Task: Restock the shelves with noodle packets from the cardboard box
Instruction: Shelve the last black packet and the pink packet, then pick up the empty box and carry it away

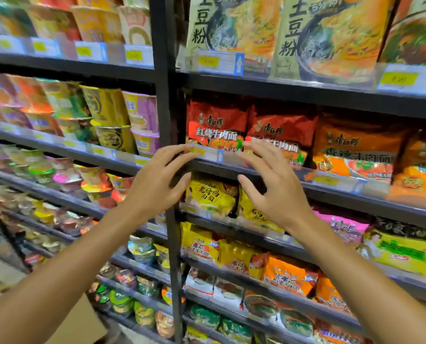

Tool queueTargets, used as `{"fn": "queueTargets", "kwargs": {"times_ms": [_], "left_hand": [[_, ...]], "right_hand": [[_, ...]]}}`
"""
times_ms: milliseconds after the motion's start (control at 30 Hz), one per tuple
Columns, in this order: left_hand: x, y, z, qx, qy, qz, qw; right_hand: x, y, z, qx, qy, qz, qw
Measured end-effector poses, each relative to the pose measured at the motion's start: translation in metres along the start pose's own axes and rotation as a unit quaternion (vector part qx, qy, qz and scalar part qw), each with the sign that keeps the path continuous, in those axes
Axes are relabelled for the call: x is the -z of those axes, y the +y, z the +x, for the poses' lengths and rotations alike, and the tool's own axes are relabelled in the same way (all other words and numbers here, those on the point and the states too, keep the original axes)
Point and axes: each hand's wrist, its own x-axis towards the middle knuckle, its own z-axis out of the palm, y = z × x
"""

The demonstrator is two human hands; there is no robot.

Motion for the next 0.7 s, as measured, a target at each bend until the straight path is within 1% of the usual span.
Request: {"fn": "queueTargets", "kwargs": {"times_ms": [67,133,233,367,500,567,700], "left_hand": [[0.017,0.003,-0.035,0.038,-0.006,0.029,0.999],[0.036,0.006,-0.079,0.084,-0.021,0.060,0.994],[0.071,0.017,-0.157,0.187,-0.051,0.109,0.975],[0.124,0.039,-0.264,0.328,-0.105,0.186,0.920],[0.176,0.055,-0.354,0.413,-0.137,0.243,0.867],[0.197,0.058,-0.390,0.452,-0.134,0.254,0.844],[0.235,0.060,-0.447,0.494,-0.109,0.274,0.818]], "right_hand": [[-0.010,-0.014,-0.008,0.044,-0.012,0.046,0.998],[-0.027,-0.028,-0.017,0.064,-0.030,0.089,0.994],[-0.060,-0.054,-0.029,0.081,-0.082,0.147,0.982],[-0.108,-0.104,-0.047,0.099,-0.167,0.214,0.957],[-0.147,-0.164,-0.063,0.117,-0.227,0.268,0.929],[-0.162,-0.194,-0.067,0.122,-0.254,0.279,0.918],[-0.191,-0.256,-0.076,0.131,-0.312,0.277,0.899]]}}
